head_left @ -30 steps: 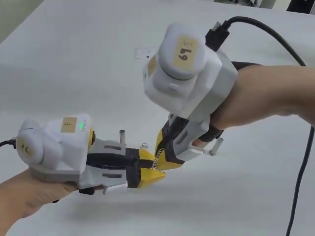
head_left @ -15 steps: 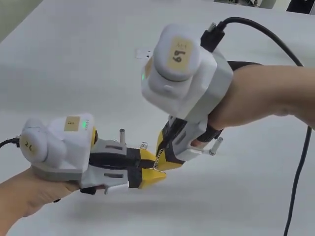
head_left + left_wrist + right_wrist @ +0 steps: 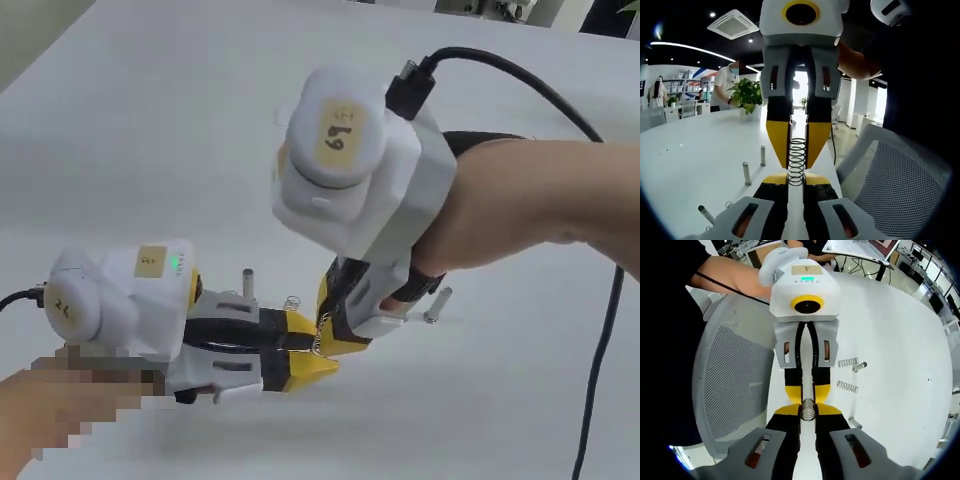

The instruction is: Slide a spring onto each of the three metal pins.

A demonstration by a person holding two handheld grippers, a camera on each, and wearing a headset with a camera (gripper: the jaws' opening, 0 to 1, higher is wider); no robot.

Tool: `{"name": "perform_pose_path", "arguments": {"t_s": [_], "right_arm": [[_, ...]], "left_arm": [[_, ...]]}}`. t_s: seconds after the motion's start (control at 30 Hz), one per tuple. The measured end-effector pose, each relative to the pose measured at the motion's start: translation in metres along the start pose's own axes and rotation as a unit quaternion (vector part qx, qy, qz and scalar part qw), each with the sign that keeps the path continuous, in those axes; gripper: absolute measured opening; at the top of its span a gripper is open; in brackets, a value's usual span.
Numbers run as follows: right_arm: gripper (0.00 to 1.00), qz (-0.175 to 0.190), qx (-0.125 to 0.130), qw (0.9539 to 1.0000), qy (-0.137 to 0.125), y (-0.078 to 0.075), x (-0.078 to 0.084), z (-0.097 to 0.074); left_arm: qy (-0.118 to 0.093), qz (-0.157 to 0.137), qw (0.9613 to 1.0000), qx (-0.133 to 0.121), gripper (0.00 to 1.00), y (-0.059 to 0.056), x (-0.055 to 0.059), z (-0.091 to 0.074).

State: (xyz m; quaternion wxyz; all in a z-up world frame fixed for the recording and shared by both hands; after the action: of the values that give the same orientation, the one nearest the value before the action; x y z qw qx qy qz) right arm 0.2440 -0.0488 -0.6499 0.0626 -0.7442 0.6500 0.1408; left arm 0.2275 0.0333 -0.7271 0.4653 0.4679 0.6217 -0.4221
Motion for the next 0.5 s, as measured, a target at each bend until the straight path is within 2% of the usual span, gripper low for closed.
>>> {"name": "perform_pose_path", "arguments": {"t_s": [0.17, 0.2, 0.23, 0.4, 0.5], "right_arm": [[0.07, -0.003, 0.006, 1.0, 0.002, -0.0016, 0.0016, 0.0027], [0.07, -0.006, 0.003, 1.0, 0.005, -0.0008, 0.0017, 0.0032], [0.07, -0.016, 0.004, 0.9999, 0.004, -0.0005, 0.0008, 0.0031], [0.07, -0.026, 0.009, 0.9996, 0.006, -0.0014, 0.0006, 0.0028], [0.07, -0.032, 0.018, 0.9993, 0.008, -0.0034, 0.0043, 0.004]], "left_arm": [[-0.006, -0.009, 0.9998, -0.015, 0.09, 0.0024, -0.0039, 0.0014], [-0.009, -0.018, 0.9997, -0.013, 0.11, 0.0031, -0.0048, 0.0022], [-0.002, -0.011, 0.9998, -0.014, 0.1, 0.0029, -0.0037, 0.0027], [0.001, -0.012, 0.9998, -0.013, 0.1, 0.0029, -0.0027, 0.0027], [0.013, -0.014, 0.9997, -0.012, 0.12, 0.0026, 0.0011, -0.0003]]}}
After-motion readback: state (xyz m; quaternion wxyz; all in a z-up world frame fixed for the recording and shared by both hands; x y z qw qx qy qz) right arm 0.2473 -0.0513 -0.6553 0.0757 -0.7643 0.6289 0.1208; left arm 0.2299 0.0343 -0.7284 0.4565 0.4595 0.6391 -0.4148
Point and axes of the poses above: the centre of the closed fingertips' face, and the gripper's own axes: z roughly forward along the fingers, y roughly to its left, x roughly out of its underside, the point moved 9 cm from there along -z, roughly backward along the fingers, and after that the axes turned 1 degree about z, right-handed, at the moved point
